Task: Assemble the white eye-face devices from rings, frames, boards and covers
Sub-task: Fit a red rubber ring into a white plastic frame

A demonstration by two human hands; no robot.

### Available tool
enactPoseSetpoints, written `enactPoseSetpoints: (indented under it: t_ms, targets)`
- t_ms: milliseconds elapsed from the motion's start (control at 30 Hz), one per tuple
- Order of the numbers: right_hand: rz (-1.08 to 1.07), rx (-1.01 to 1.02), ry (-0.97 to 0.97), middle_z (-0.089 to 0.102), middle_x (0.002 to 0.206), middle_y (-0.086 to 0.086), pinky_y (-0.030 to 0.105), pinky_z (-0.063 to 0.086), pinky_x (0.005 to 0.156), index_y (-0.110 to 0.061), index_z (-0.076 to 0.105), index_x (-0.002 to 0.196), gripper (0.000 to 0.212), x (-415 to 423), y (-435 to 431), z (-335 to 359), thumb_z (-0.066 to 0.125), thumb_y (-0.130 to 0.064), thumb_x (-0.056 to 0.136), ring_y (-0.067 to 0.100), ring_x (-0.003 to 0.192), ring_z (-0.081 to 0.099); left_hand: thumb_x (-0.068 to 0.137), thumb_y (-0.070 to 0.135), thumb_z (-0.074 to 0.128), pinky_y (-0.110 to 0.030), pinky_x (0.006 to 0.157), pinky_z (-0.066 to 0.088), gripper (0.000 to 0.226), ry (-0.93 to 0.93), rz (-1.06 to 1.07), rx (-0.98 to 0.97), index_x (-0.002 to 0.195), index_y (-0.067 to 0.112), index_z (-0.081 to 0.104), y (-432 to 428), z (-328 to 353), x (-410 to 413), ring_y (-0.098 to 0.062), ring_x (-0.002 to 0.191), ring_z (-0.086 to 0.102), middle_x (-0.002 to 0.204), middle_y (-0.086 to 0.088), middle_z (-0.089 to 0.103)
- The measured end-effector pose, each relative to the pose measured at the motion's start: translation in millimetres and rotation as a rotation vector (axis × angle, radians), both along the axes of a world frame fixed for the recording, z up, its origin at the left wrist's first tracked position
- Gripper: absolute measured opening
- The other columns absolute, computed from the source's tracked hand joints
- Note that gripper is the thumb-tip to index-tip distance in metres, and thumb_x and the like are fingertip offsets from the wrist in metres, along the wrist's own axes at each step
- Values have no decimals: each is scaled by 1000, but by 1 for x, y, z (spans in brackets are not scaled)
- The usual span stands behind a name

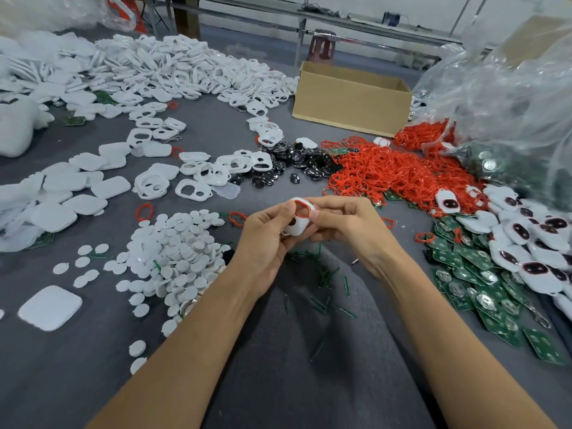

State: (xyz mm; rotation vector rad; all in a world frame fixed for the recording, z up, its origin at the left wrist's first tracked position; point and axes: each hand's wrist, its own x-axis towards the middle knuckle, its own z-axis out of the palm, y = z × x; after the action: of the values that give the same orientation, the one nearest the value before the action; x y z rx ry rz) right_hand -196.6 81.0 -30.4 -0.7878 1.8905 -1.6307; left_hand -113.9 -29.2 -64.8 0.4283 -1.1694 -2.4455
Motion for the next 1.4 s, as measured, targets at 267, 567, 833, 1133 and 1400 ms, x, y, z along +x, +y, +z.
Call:
enactPoseSetpoints:
  t_ms: [267,567,833,1133,1400]
  targets:
    - [-363,42,782,72,71,4,39,53,65,-10,77,79,6,19,-16,-16,79,-13,74,16,65,66,101,12,49,-35,80,52,25,-64,273,-282,90,11,72,11,-5,-4,-23,80,57,84,-17,61]
    - [-381,101,338,71,63,6,40,59,68,-12,73,69,10,10,-11,1,79,-9,76,15,57,66,99,20,53,-29,71,47,21,-65,347,-679,98,16,74,11,-8,0,-10,73,59,83,-11,73]
    - [-355,196,752,68,64,3,34,48,66,-11,59,71,16,12,-11,0,71,-13,82,18,62,63,96,26,56,-36,67,50,23,-168,458,-674,76,24,67,6,-13,-4,-8,63,48,63,10,60]
    - [-434,-2,585,65,62,-10,23,52,59,-8,69,72,9,21,-18,-2,72,-7,80,0,53,60,103,17,45,-31,73,50,35,-90,288,-321,82,22,72,15,-4,-7,-8,72,58,71,8,68]
    - [-408,-12,614,65,64,-13,37,54,64,-5,70,76,7,23,-21,-8,72,-7,82,6,56,62,102,15,46,-36,81,53,27,-40,274,-232,92,18,72,17,0,-6,-19,86,62,90,-9,69]
